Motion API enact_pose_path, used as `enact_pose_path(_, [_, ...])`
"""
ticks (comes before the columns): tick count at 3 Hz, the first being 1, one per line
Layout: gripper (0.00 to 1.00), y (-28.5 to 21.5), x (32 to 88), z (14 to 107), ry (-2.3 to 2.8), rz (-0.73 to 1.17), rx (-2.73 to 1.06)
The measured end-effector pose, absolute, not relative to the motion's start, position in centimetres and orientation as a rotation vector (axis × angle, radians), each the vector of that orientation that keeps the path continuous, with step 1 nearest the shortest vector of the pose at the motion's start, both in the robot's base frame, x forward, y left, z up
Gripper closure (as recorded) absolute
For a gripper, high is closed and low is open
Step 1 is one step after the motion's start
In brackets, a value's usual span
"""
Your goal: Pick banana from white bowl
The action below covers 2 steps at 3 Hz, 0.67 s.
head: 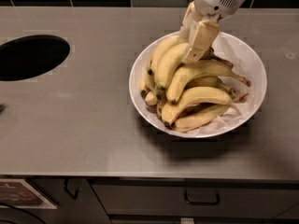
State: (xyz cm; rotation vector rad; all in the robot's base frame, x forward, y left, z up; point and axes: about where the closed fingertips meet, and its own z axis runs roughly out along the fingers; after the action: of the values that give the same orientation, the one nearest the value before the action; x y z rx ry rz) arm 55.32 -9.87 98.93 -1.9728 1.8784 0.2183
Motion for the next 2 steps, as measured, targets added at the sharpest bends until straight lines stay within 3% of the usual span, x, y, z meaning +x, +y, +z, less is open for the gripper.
enact_pose_path(2, [1.0, -11.3, 48.0, 100.8, 1.59, 0.089, -1.842])
